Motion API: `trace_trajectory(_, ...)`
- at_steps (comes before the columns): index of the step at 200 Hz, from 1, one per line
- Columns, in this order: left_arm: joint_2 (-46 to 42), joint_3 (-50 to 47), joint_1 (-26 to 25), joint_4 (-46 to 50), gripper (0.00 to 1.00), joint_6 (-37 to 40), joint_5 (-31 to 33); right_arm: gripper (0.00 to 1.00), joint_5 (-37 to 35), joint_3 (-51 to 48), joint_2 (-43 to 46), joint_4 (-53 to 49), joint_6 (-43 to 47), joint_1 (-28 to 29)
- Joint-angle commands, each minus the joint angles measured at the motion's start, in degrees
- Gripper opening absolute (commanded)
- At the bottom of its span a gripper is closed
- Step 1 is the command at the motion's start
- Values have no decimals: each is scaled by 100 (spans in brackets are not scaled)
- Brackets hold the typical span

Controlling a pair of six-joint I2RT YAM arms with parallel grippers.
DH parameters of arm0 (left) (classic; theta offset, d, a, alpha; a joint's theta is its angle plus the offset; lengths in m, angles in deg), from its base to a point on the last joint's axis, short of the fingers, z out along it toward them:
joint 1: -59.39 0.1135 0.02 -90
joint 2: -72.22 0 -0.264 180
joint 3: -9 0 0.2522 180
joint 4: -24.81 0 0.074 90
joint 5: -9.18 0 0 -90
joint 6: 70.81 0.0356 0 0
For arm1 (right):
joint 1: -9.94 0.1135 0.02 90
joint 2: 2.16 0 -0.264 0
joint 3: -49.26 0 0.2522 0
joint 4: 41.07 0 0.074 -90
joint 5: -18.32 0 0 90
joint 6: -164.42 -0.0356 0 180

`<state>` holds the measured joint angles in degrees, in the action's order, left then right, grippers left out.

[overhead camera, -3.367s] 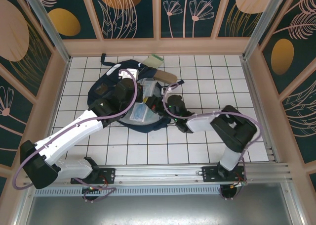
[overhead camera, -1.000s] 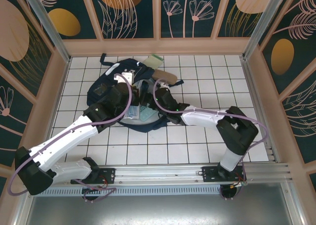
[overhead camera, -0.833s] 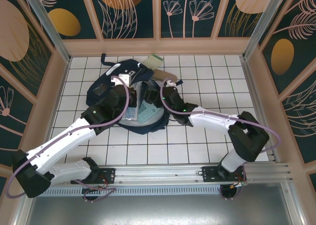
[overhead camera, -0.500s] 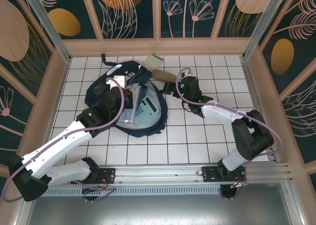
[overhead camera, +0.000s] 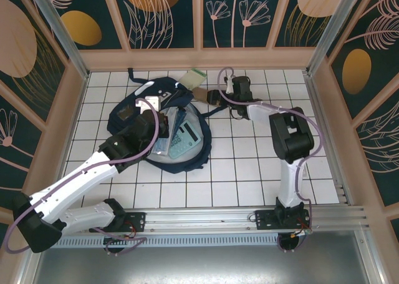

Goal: Pack the student bag

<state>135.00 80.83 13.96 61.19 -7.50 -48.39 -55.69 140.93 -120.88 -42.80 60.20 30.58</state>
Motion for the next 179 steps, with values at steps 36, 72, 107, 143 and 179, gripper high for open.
trace_trajectory(36,-29,189,-10,-108,0,-103,144,96,277,1227,-996,-408,535,-170)
trace_trajectory(72,5,170,-18,-99,0,-89,141,97,871,1978,-1537,-1000,847,-215)
trace_trajectory(107,-16,149,-15,-140,0,-72,149,92,984,1981,-1555,-1269,1176,-98)
trace_trajectory(143,-9,110,-17,-169,0,-56,112,86,349,1825,-1423,-1479,1559,144)
trace_trajectory(179,-20,87,-12,-197,0,-54,104,82,-574,1780,-1400,-1559,1929,442)
